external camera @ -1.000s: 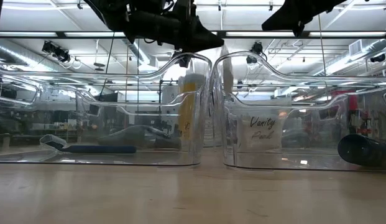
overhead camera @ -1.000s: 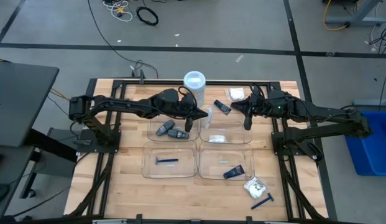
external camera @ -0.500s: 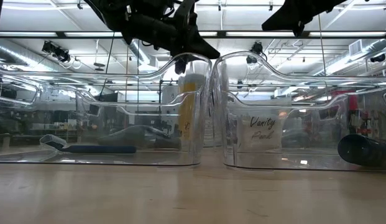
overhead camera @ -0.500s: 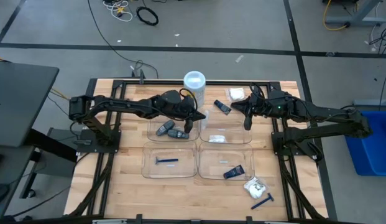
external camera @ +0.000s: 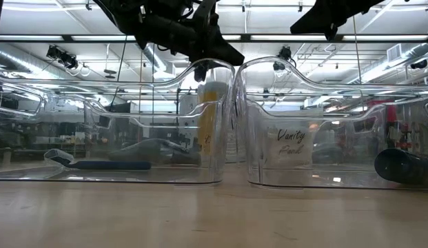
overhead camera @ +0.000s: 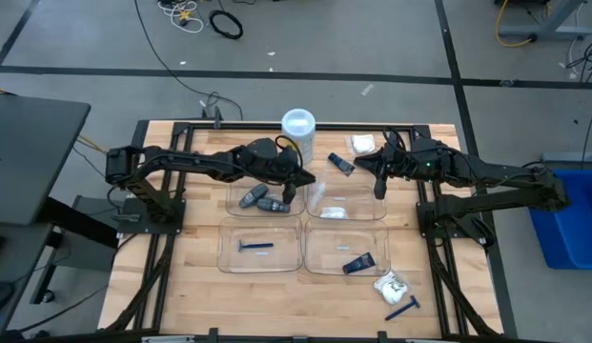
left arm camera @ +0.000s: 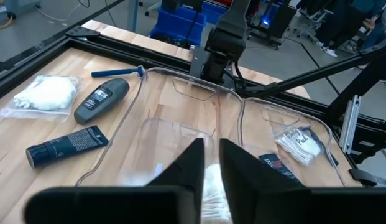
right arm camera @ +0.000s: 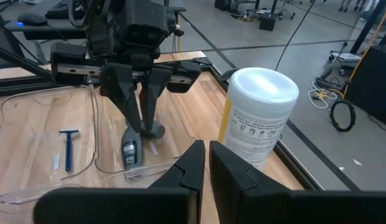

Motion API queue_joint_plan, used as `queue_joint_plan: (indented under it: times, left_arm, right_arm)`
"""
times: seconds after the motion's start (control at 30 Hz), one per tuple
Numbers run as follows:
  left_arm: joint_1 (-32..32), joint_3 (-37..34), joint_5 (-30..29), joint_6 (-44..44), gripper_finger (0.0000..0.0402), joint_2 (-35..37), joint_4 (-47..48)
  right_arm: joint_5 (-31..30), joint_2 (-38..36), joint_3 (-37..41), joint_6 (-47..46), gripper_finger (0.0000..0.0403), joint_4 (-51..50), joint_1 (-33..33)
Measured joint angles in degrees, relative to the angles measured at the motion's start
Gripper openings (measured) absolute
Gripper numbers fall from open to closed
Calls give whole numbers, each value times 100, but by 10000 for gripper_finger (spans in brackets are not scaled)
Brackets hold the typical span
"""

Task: Pick & Place Travel size toiletries
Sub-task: Put the transparent vanity pack into the top right transparent bin, then put the bottom blue shaver into the bottom left transparent bin

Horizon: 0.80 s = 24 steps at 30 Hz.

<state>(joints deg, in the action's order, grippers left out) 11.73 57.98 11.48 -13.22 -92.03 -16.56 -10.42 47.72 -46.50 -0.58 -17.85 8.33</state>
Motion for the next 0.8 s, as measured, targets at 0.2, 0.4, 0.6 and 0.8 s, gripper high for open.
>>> queue_joint_plan:
  times: [0.2,0.4,0.6,0.8]
  left_arm:
    - [-9,0,-3,-62,109,2,2]
    - [-9,0,-6,-119,131,4,2]
    - [-9,0,45,-130,115,27,-74]
    - [-9,2,166,-157,69,50,-261]
  right_arm:
    - [1,0,0,0,30,0,0]
    - [1,0,0,-2,29,0,0]
    - [3,0,0,-1,30,0,-1]
    - [3,0,0,0,30,0,1]
